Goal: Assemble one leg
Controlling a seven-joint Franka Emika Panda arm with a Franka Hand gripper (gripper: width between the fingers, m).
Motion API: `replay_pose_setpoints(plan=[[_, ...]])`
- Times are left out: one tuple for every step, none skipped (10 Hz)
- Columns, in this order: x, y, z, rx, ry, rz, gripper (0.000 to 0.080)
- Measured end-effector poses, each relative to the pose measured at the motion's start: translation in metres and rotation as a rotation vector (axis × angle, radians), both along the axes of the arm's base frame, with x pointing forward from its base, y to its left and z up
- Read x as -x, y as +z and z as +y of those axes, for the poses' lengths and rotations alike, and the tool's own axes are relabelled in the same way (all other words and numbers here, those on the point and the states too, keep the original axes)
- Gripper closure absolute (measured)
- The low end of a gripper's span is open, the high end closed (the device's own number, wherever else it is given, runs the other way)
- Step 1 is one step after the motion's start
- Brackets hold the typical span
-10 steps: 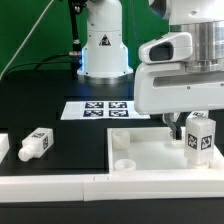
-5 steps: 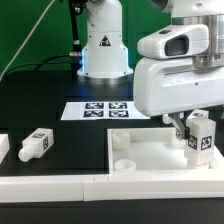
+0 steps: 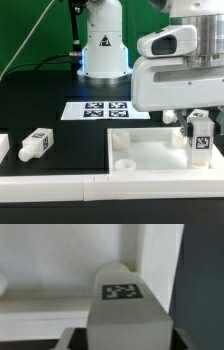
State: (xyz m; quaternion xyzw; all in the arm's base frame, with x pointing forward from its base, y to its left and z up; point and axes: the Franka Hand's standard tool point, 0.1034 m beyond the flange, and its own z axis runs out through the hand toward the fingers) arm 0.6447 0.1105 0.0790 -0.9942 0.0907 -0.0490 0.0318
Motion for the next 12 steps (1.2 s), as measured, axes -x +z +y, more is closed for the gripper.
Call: replay_pose_setpoints(plan=[[0.0000, -0.0005, -0.0019, -0.016, -0.169, 0.009, 0.0515], [0.0000, -0.0010, -0.0043, -0.046, -0.342, 0.019, 0.0515], [0.0005, -0.0014, -0.0058, -0.067, -0.516, 0.032, 0.0515], [0.0010, -0.0017, -0.0073, -0.085, -0.674, 0.045, 0.0514], [0.0014, -0.0019, -0.0086, -0.104, -0.799, 0.059, 0.0514], [0.0016, -0.0020, -0.0096, -0.114, -0.873, 0.066, 0.0514], [0.0018, -0.0020, -0.0100, -0.119, -0.913, 0.070, 0.0514], [0.0022, -0.0021, -0.0106, -0.127, -0.975, 0.075, 0.0514], [0.0022, -0.0020, -0.0107, -0.124, -0.950, 0.073, 0.0514], [0.0024, -0.0022, -0.0099, -0.123, -0.947, 0.073, 0.0448], [0.0032, -0.0021, -0.0074, -0.090, -0.775, 0.059, 0.0448], [0.0035, -0.0021, -0.0041, -0.070, -0.590, 0.047, 0.0261]])
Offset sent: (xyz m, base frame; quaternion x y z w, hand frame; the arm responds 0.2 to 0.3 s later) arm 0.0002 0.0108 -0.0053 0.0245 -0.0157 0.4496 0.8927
